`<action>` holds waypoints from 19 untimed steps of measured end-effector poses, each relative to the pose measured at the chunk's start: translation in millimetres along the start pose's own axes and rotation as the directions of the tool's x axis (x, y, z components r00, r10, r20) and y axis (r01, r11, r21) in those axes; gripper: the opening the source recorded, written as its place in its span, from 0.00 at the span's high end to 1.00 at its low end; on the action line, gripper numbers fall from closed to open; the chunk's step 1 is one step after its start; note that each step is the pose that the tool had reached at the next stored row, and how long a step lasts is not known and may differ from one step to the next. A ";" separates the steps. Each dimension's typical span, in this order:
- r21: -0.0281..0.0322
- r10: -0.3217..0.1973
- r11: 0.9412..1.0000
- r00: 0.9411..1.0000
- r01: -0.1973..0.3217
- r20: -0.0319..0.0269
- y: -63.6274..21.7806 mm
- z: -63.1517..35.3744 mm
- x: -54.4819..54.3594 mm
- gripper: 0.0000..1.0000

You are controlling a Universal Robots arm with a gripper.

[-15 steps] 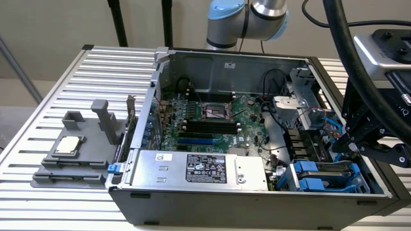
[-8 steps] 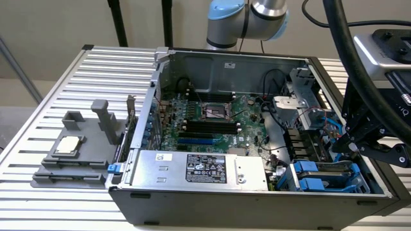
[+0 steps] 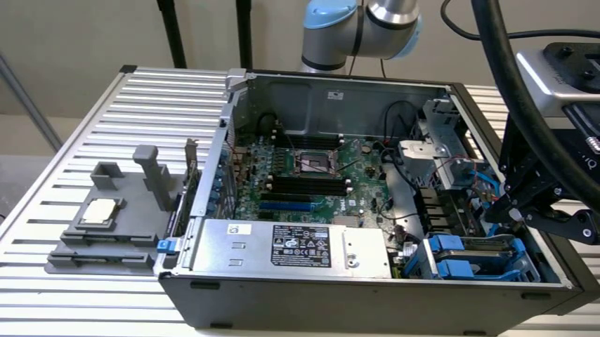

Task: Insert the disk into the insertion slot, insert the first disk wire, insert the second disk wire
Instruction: 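Insert the first disk wire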

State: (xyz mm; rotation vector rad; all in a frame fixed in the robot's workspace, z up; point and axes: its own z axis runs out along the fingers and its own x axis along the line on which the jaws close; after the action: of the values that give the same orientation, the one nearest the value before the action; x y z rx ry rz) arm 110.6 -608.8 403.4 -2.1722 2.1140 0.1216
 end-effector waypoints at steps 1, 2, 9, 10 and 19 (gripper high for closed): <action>0.000 0.000 1.000 1.000 0.000 0.000 0.0 0.0 0.0 0.87; 0.000 0.000 1.000 1.000 0.000 0.000 0.0 0.0 0.0 0.87; 0.000 0.000 1.000 1.000 0.000 0.000 0.0 0.0 0.0 0.87; 0.000 0.000 1.000 1.000 0.000 0.000 0.0 0.0 0.0 0.87; 0.000 0.000 1.000 1.000 0.000 0.000 0.0 0.0 0.0 0.87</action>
State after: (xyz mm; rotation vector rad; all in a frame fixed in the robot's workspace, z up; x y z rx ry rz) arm 110.6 -608.8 403.4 -2.1722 2.1141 0.1215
